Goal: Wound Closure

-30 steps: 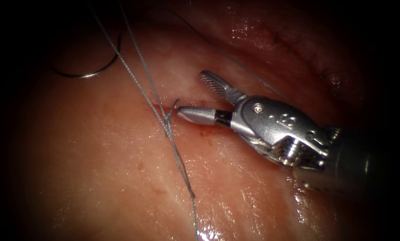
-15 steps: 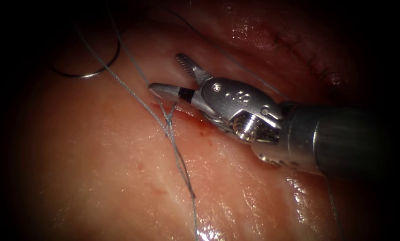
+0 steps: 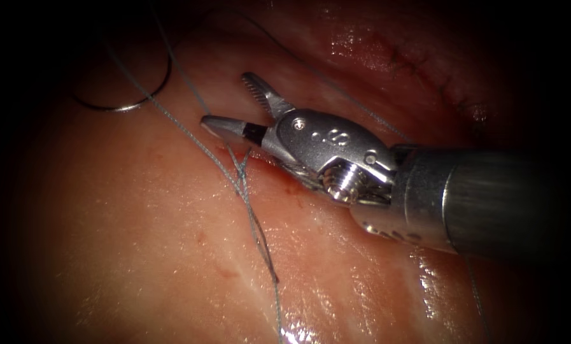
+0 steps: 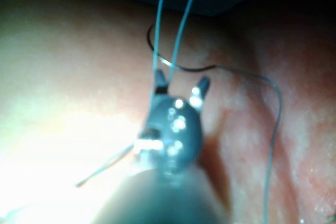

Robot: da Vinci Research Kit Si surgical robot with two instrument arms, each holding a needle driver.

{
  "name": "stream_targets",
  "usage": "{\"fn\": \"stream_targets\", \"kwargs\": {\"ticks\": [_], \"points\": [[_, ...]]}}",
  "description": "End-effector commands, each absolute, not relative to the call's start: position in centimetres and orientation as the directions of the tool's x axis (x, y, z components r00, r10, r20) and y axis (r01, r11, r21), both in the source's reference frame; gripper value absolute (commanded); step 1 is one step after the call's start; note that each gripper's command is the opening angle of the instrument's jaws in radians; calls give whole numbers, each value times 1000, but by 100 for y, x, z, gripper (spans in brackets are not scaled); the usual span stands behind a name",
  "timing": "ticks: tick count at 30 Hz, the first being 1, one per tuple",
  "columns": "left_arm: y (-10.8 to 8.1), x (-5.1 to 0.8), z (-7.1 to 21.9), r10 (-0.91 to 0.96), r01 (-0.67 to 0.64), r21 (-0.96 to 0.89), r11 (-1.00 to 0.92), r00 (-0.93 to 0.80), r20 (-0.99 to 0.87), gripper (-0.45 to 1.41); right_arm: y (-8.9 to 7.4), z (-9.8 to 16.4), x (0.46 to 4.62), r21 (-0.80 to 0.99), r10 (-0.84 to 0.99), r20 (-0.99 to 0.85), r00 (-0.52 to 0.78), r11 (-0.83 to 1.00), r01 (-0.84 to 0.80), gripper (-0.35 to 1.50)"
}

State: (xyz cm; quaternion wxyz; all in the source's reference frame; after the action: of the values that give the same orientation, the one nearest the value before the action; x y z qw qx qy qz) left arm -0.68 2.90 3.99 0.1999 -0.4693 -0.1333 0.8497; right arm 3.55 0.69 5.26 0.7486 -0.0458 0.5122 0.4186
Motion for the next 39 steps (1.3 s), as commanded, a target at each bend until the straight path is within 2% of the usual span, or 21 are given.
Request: {"fn": "stream_targets", "kwargs": {"ticks": [1,9,18,31,39], "points": [[288,-72,404,465,-213,-415,-885,-478,-745,-45,67,538,366,355,575,-808,128,648,-674,113],[278,-77,385,459,-191,-420,-887,-463,-758,-45,58,564,386,304,546,-821,166,665,-682,111],[278,-95,375,450,-174,-417,-892,-443,-776,-45,56,578,380,275,549,-808,214,672,-687,111],[275,-103,371,441,-168,-410,-896,-438,-784,-45,52,581,403,276,538,-813,222,692,-667,111],[281,-99,375,441,-163,-414,-896,-436,-785,-45,42,562,409,289,539,-814,216,700,-653,119]]}}
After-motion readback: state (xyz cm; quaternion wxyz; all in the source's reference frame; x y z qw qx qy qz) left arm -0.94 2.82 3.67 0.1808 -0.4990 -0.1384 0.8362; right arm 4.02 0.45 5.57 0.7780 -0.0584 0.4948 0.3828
